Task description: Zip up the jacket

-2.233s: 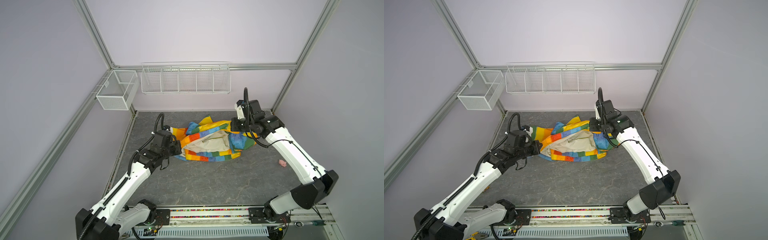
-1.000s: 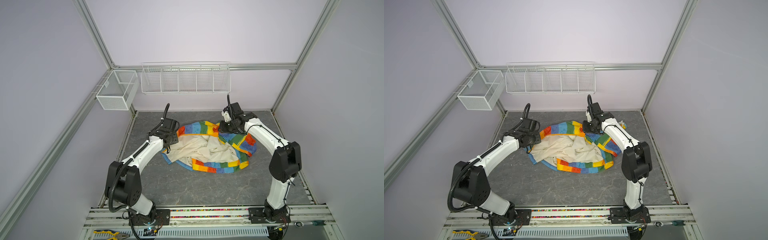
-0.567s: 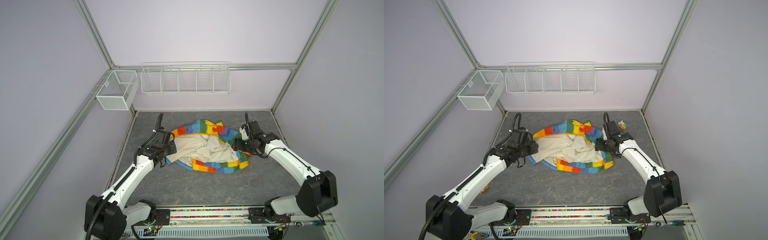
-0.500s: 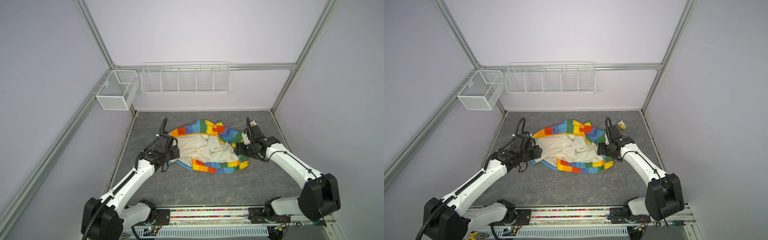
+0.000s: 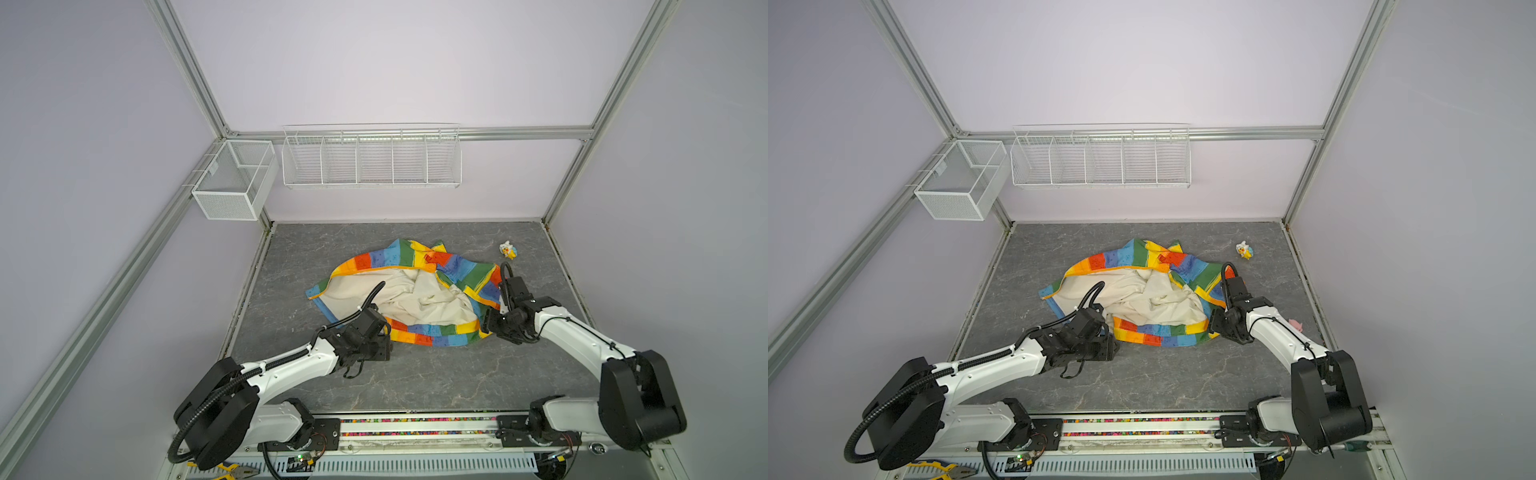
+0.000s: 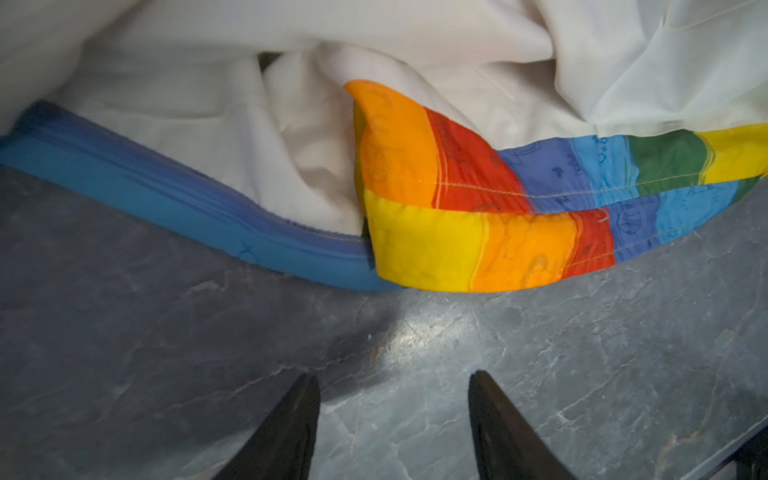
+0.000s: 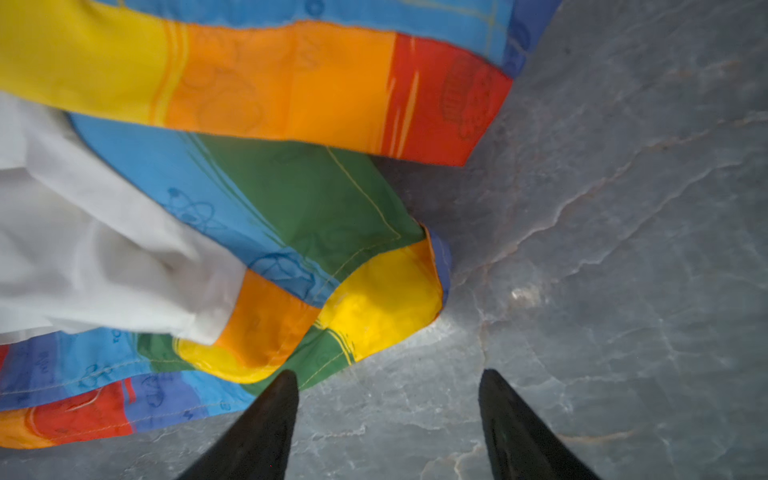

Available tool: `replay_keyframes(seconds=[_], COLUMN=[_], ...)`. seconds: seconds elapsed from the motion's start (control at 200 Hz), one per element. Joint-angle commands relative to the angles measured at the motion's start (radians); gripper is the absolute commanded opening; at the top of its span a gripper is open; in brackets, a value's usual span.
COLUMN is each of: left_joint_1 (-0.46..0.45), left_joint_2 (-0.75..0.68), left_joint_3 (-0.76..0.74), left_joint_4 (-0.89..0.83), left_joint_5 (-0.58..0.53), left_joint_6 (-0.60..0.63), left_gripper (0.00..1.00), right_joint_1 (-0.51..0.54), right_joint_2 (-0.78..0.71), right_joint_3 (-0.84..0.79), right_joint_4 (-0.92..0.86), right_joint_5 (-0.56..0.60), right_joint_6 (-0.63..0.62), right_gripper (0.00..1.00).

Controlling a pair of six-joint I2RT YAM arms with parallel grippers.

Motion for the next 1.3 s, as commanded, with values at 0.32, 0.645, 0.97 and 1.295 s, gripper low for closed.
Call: replay_keyframes(seconds=[0.32, 0.645, 0.97, 1.295], left_joint_1=[-0.005, -0.005, -0.007, -0.036], left_joint_2=[0.06, -0.004, 0.004, 0.046], left_joint_3=[0.006, 0.024, 0.115, 0.129], left_joint_4=[0.124, 0.138, 0.096, 0.083], left_joint_5=[0.004, -0.032, -0.043, -0.071], left_joint_6=[0.067, 0.143, 0.25, 0.25], left_gripper=[0.58, 0.6, 0.62, 0.61], right_joint_1=[-0.002, 0.023, 0.017, -0.009], right_joint_2=[0.101, -0.009, 0.125, 0.301], right_joint_3=[0.112, 0.387, 0.749, 1.02], right_joint_4=[0.082, -0.075, -0.165, -0.228], right_joint_5=[-0.087, -0.127, -0.075, -0.052], right_joint_6=[0.022, 0.002, -0.017, -0.007], right_gripper=[0.08, 0.07, 0.07, 0.07])
